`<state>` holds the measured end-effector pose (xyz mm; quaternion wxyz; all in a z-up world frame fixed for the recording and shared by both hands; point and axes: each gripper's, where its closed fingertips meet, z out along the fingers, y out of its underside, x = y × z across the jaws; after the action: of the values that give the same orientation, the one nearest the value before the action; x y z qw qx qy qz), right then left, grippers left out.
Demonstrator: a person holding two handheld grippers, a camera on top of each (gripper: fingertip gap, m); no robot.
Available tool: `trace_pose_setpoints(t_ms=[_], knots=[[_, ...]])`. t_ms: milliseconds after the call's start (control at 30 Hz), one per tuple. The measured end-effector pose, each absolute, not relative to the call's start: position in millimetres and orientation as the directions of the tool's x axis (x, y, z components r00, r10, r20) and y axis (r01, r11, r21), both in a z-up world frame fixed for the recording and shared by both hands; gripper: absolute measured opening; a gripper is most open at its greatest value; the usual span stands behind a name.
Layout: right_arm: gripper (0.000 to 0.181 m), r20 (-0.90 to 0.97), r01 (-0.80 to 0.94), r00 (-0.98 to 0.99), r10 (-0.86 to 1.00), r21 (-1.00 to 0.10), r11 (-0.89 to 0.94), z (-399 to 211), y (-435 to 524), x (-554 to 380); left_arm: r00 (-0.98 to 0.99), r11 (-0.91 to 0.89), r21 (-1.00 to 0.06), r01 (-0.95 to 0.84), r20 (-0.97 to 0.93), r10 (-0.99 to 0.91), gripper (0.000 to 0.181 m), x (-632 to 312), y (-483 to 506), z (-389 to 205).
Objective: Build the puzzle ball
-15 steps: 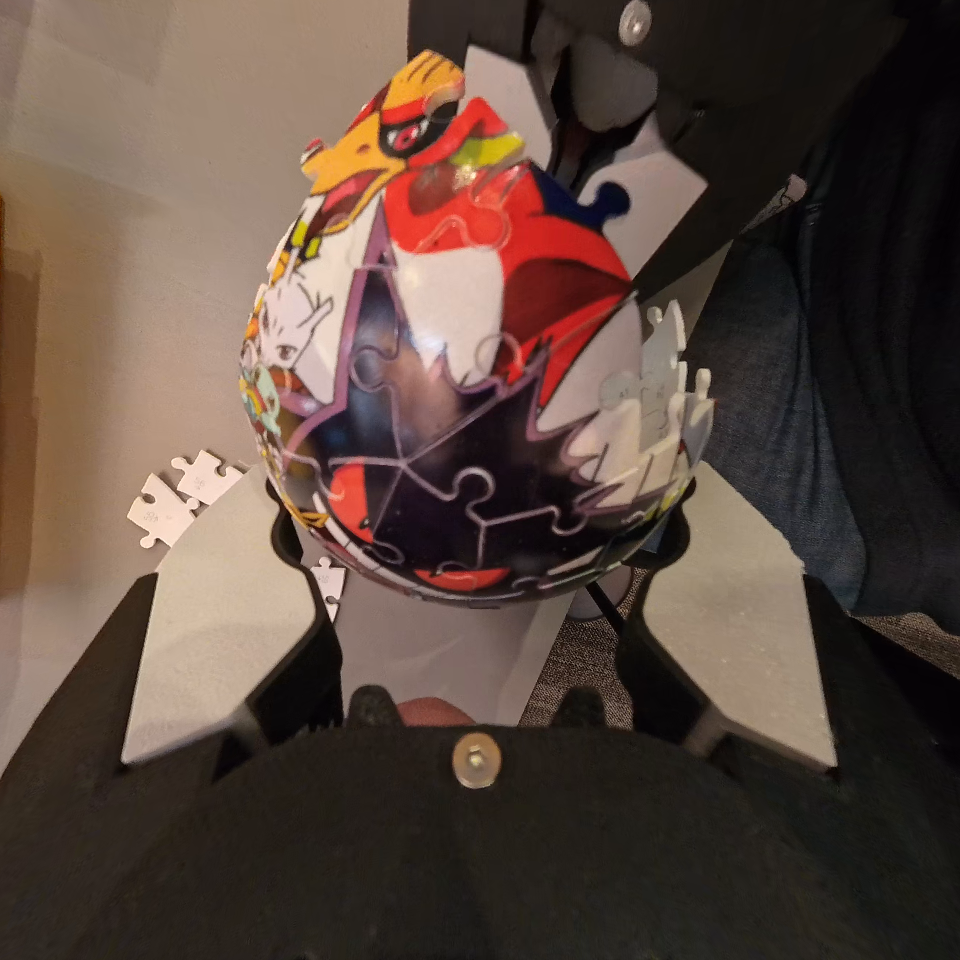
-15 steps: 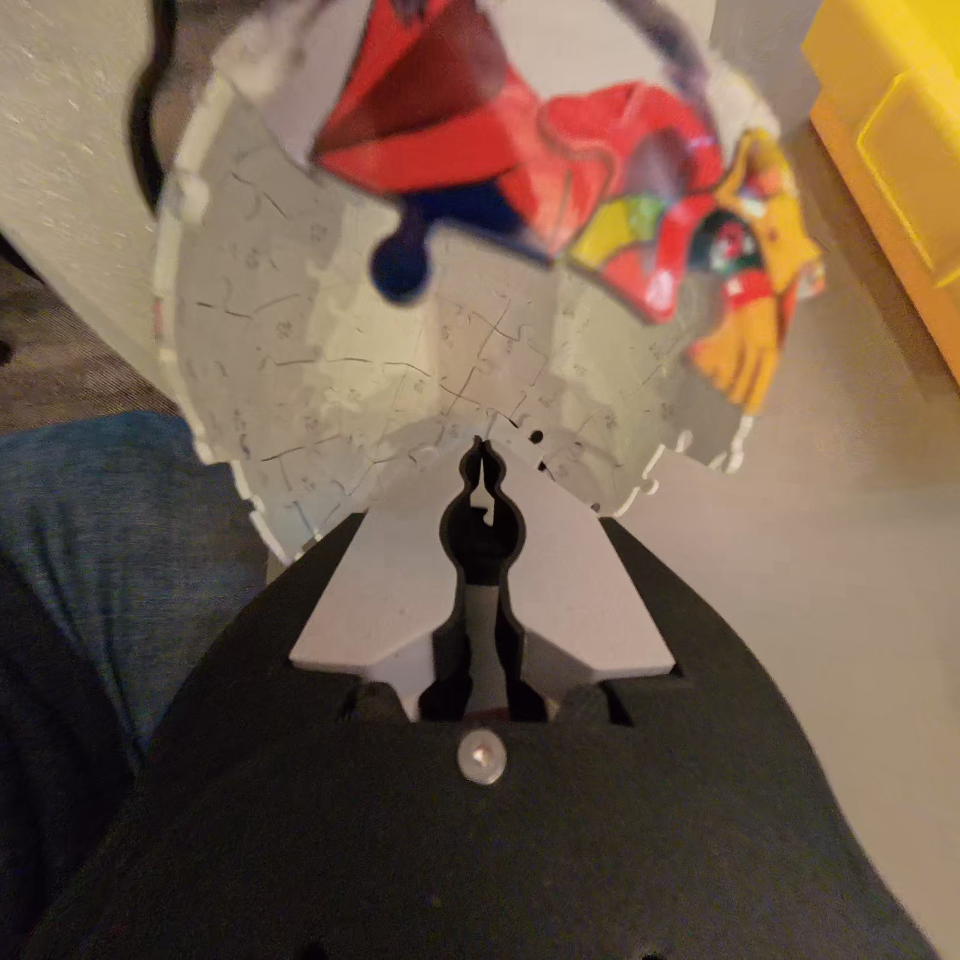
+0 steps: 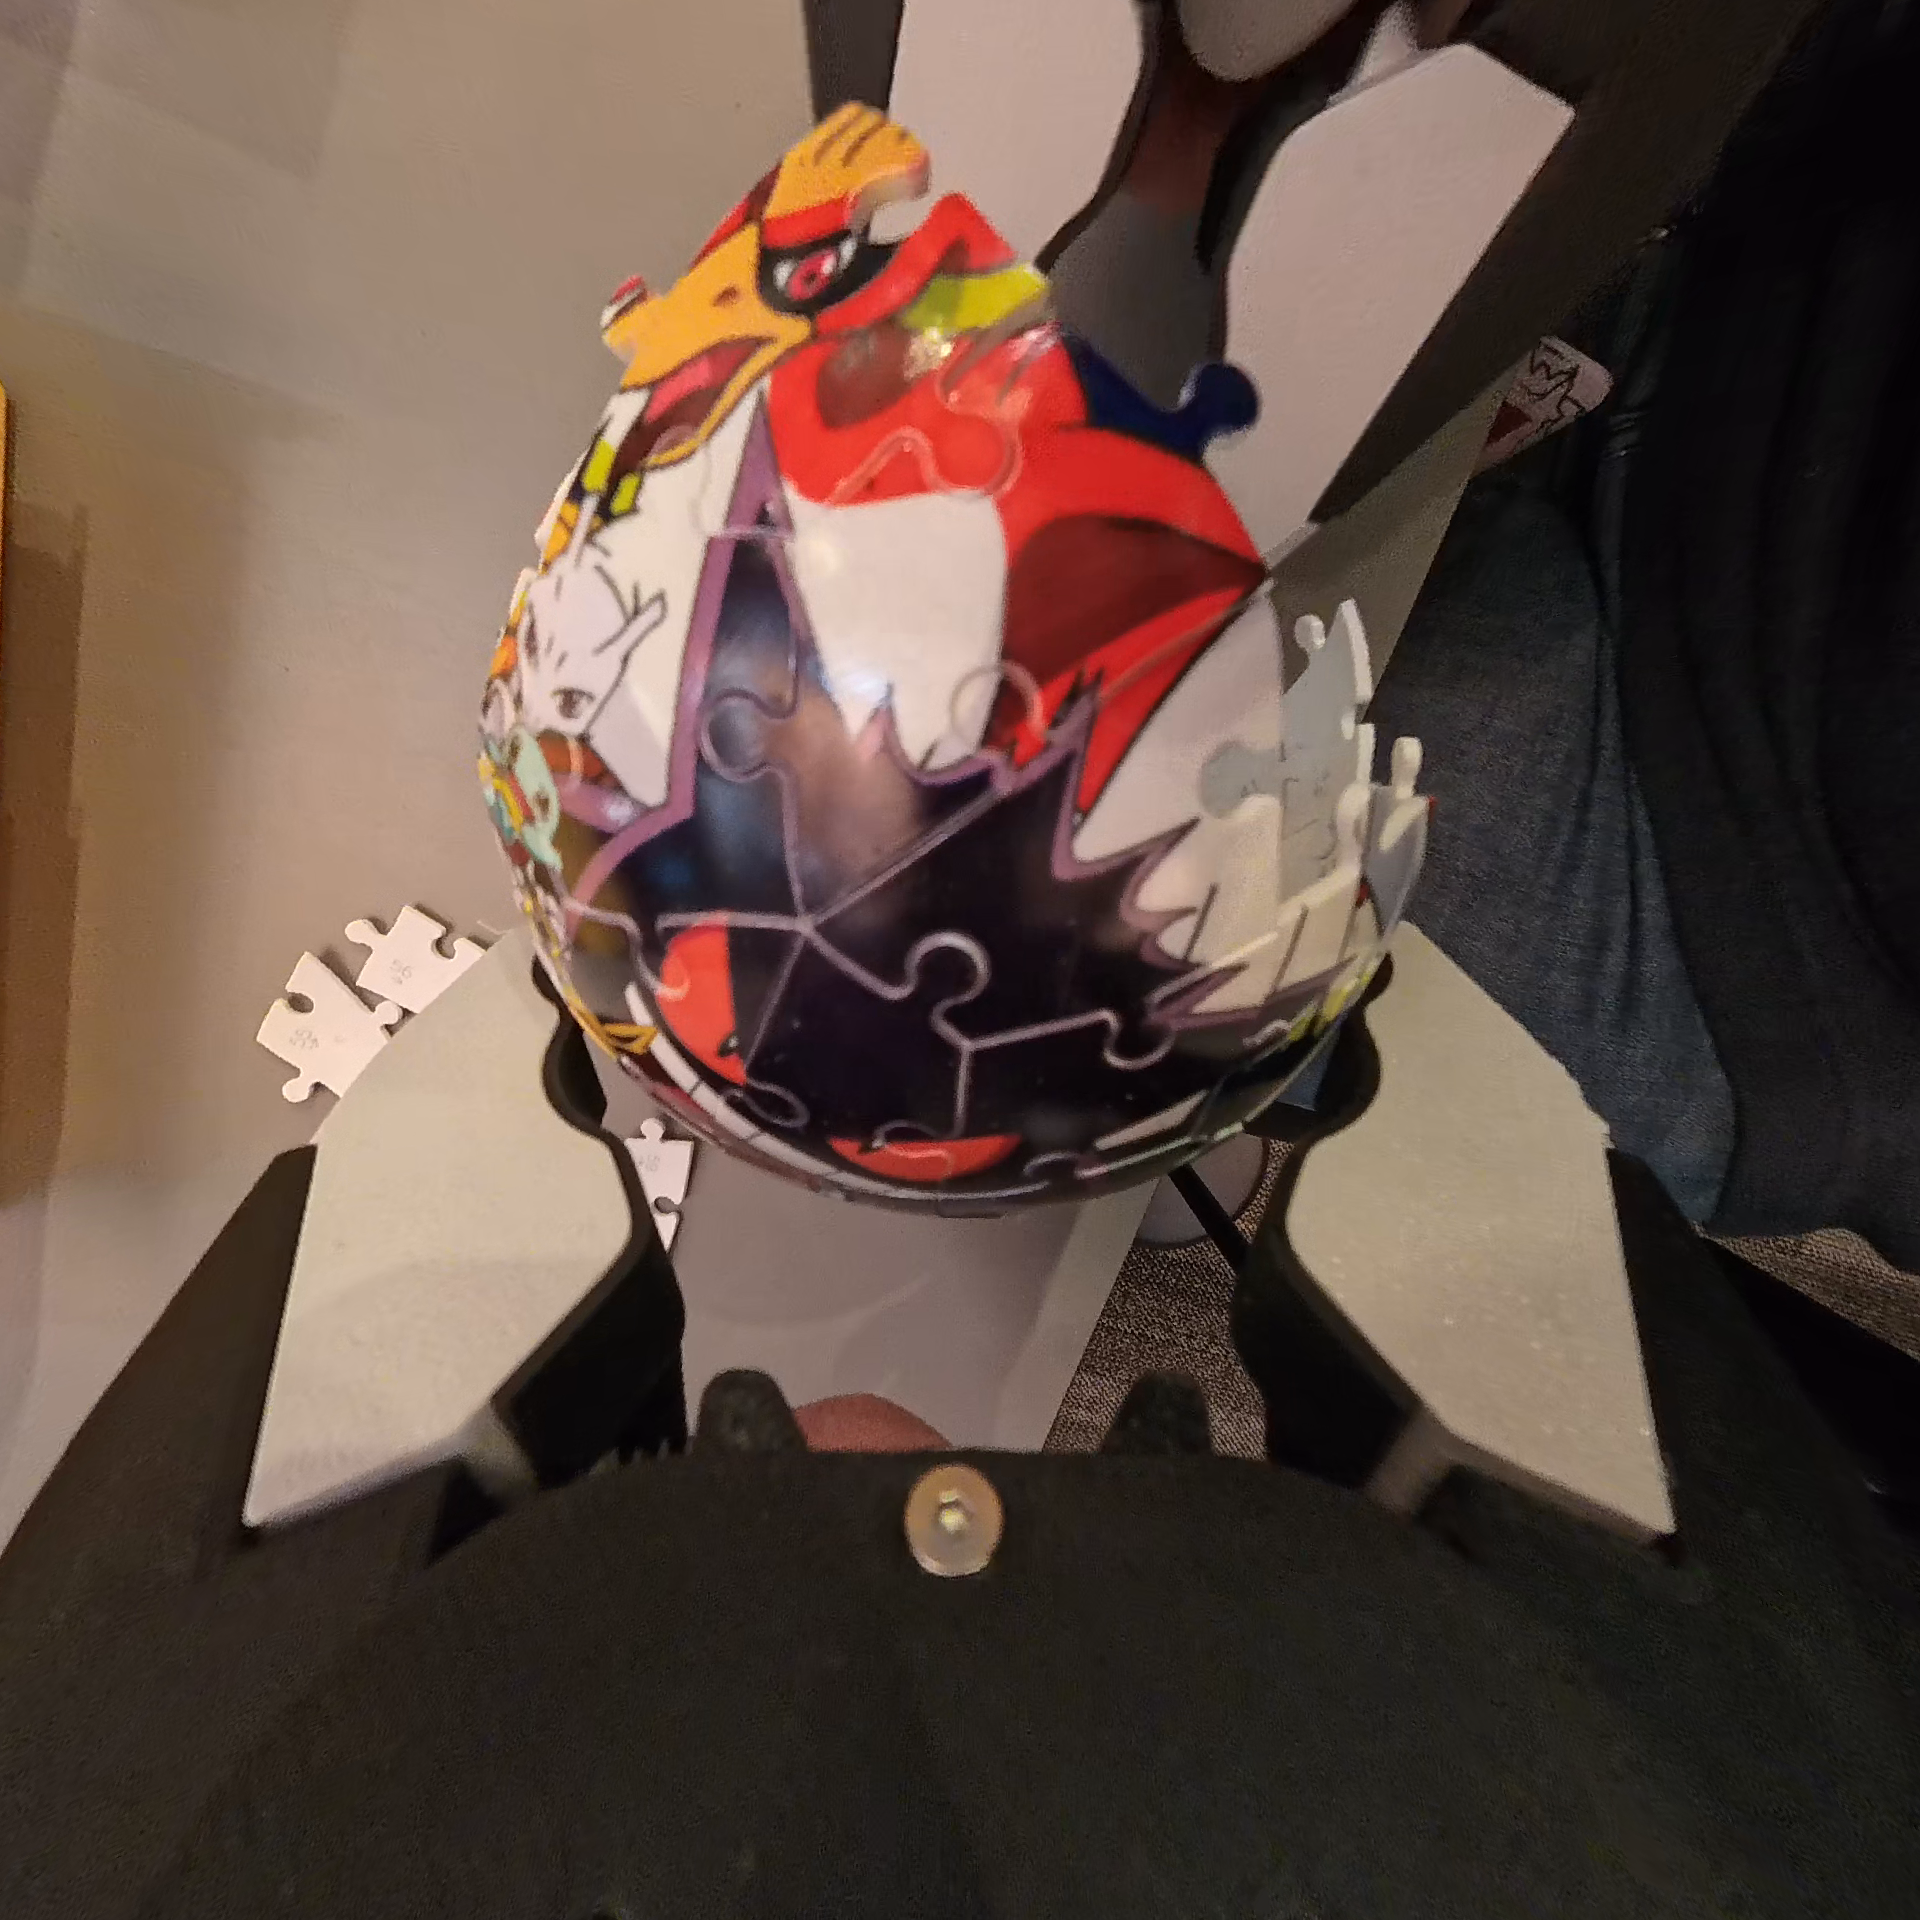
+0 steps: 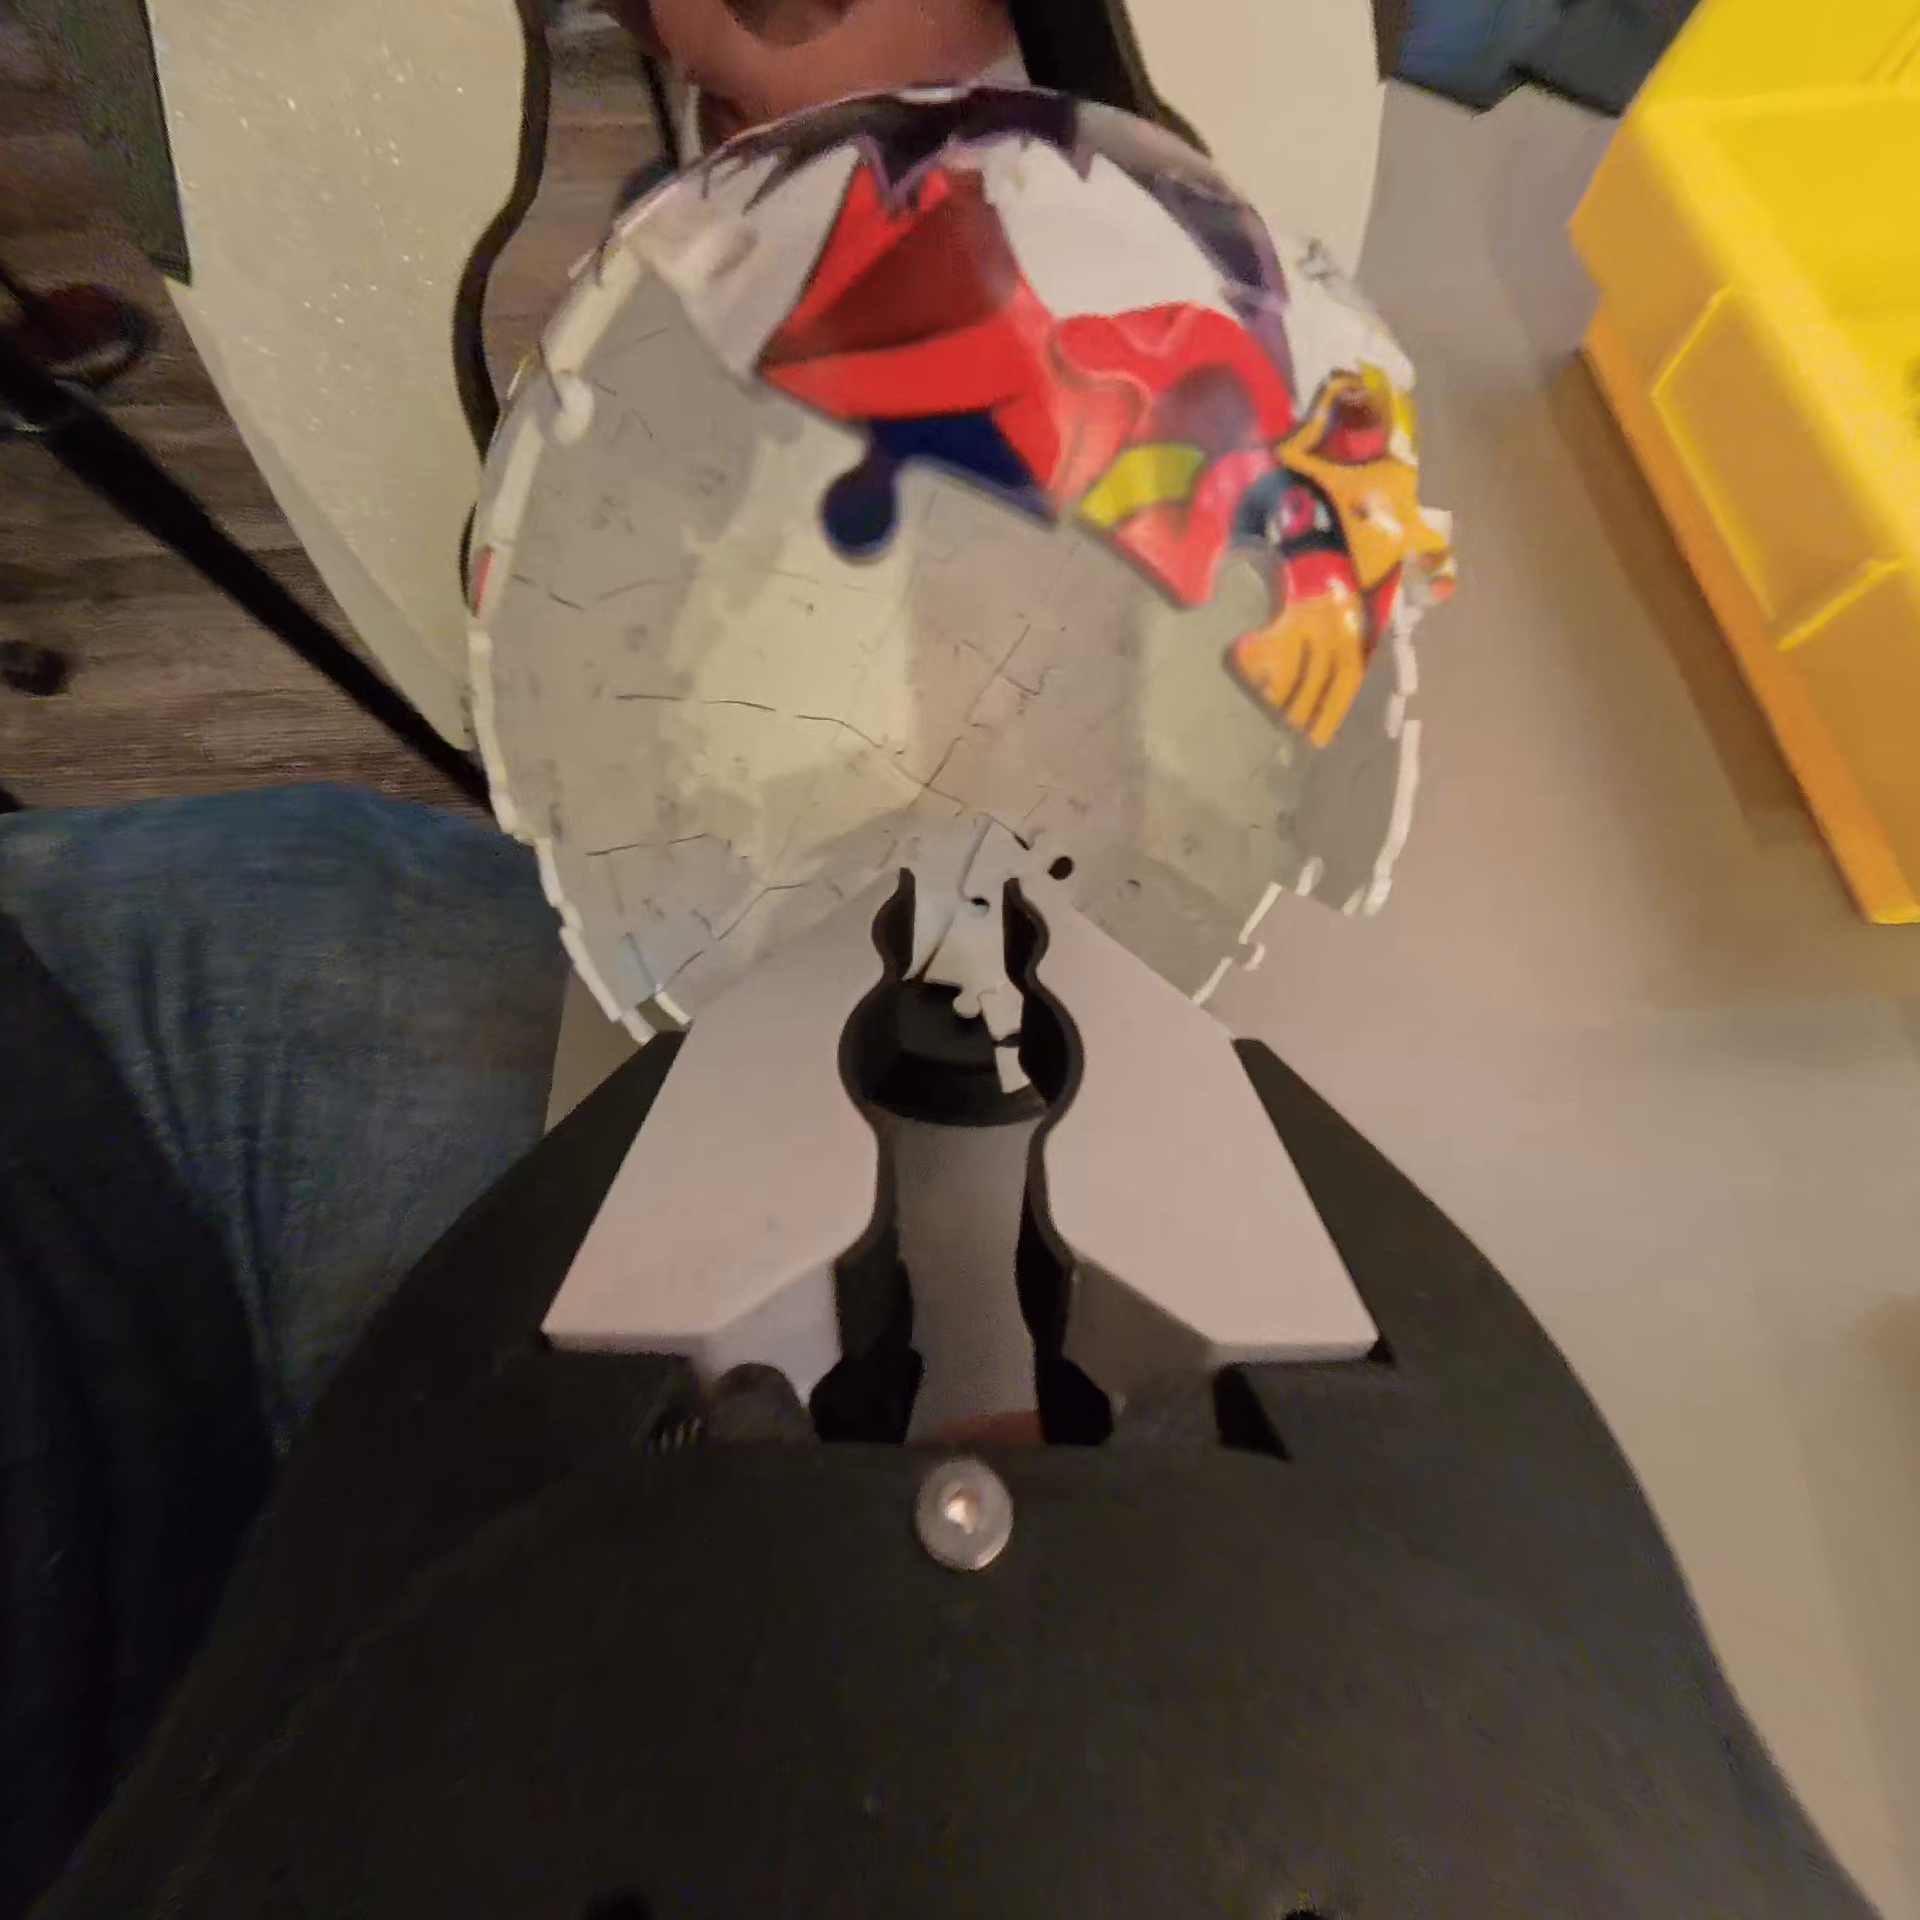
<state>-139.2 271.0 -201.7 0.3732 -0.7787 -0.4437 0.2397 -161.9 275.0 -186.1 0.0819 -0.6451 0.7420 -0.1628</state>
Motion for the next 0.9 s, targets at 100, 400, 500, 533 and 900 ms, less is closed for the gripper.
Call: trace_pose_setpoints(t_ms=[100, 400, 500, 533, 900], knots=[[0.024, -0.022, 0.534, 0.408, 0.913, -0.805, -0.258, -196.3, 266.6, -139.4, -0.154, 0.116, -0.346, -0.931, 0.086, -0.984, 0.134, -161.9, 274.8, -186.1], [0.071, 0.207, 0.682, -0.095, 0.974, -0.700, 0.215, -182.1, 223.4, -105.6, -0.157, 0.117, -0.343, -0.932, 0.090, -0.983, 0.134, -162.1, 275.1, -186.1], [0.089, 0.302, 0.745, -0.295, 0.907, -0.522, 0.416, -204.1, 214.6, -99.2, -0.156, 0.116, -0.339, -0.934, 0.093, -0.983, 0.134, -162.2, 275.3, -186.2], [0.096, 0.319, 0.759, -0.352, 0.880, -0.453, 0.468, -213.2, 213.4, -97.6, -0.155, 0.115, -0.339, -0.934, 0.094, -0.983, 0.134, -162.1, 275.3, -186.2], [0.136, 0.075, 0.780, -0.474, 0.877, -0.425, 0.458, -241.0, 206.0, -109.1, -0.162, 0.119, -0.339, -0.933, 0.100, -0.982, 0.134, -162.0, 275.3, -186.3]])
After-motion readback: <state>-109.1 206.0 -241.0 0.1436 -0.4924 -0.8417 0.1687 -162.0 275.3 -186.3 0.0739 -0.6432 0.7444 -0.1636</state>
